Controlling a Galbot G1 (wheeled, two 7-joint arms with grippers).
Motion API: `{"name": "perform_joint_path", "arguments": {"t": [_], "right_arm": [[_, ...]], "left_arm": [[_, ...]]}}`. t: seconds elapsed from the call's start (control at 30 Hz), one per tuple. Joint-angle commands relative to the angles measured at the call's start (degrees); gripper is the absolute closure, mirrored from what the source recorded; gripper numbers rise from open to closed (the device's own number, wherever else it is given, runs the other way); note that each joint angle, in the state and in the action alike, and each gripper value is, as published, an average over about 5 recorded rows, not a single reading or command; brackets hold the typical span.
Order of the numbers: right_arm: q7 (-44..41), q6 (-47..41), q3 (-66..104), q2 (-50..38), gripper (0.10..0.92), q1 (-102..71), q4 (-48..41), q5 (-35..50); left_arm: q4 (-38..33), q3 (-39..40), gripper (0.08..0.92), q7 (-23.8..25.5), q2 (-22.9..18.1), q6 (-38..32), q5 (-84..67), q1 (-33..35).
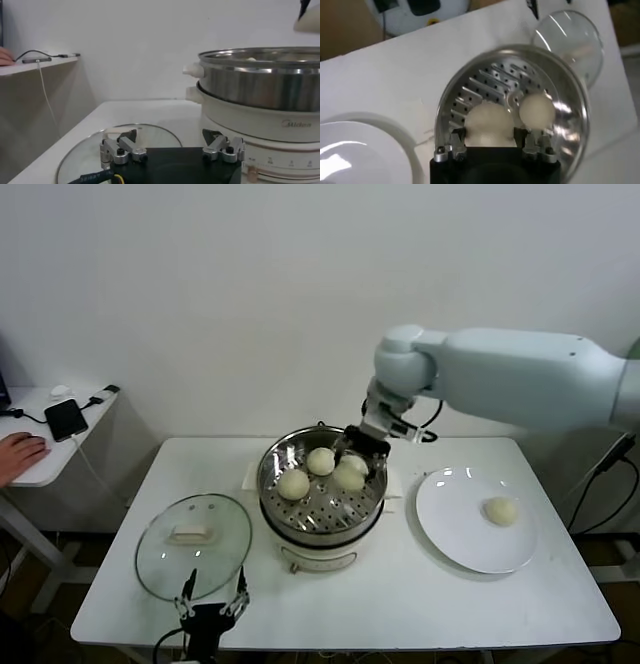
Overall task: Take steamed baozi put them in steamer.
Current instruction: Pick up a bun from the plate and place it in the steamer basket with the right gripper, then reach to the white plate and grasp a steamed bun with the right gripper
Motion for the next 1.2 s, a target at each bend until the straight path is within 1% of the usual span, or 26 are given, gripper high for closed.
{"name": "perform_joint_path", "arguments": {"t": [0.03, 0.17, 0.47, 0.57, 0.63, 0.77, 0.87, 0.97, 1.07, 1.1, 1.13, 1.2], "right_arm": [[3.0, 8.3, 0.3, 5.8, 0.378, -9.4, -1.7, -10.0], [4.4, 8.4, 1.5, 7.8, 0.373, -12.2, -5.1, -11.6], [6.8, 8.6, 2.4, 10.8, 0.362, -13.3, -9.3, -11.7], [6.6, 9.0, 2.3, 10.9, 0.332, -12.3, -9.4, -10.9], [5.8, 9.4, 2.1, 10.4, 0.288, -10.9, -8.9, -9.6], [2.5, 10.8, 1.8, 8.1, 0.215, -6.0, -8.1, -4.6], [0.0, 11.5, 1.0, 5.1, 0.204, -1.0, -8.3, 0.3], [-2.2, 9.7, -1.1, 1.2, 0.203, 4.3, -10.2, 7.7], [-3.6, 3.2, -6.2, -3.1, 0.202, 9.6, -13.7, 17.6], [-4.0, -0.5, -8.5, -5.1, 0.202, 11.5, -15.0, 20.2], [-4.5, -3.8, -10.4, -6.9, 0.202, 12.8, -16.1, 21.7], [-5.9, -9.7, -13.3, -10.9, 0.203, 14.4, -17.7, 22.1]], "left_arm": [[0.6, 0.0, 0.177, -0.1, -0.2, 0.0, 0.0, -0.1], [0.6, 0.0, 0.177, -0.1, -0.3, 0.0, -0.1, -0.2], [0.5, -0.1, 0.177, -0.3, -0.5, -0.1, -0.3, -0.2], [0.5, 0.0, 0.177, -0.3, -0.6, -0.2, -0.3, -0.2], [0.5, 0.0, 0.177, -0.3, -0.5, -0.2, -0.3, -0.2], [0.6, 0.2, 0.177, -0.3, -0.5, -0.3, -0.3, -0.2], [0.6, 0.4, 0.177, -0.2, -0.5, -0.3, -0.3, -0.1], [0.5, 0.6, 0.177, -0.1, -0.5, -0.4, -0.2, -0.1], [0.5, 0.8, 0.177, -0.1, -0.3, -0.4, -0.2, -0.2], [0.5, 0.8, 0.177, -0.1, -0.2, -0.4, -0.2, -0.3], [0.6, 0.8, 0.177, 0.0, -0.1, -0.4, -0.3, -0.3], [0.6, 0.8, 0.177, 0.0, 0.2, -0.5, -0.4, -0.4]]}}
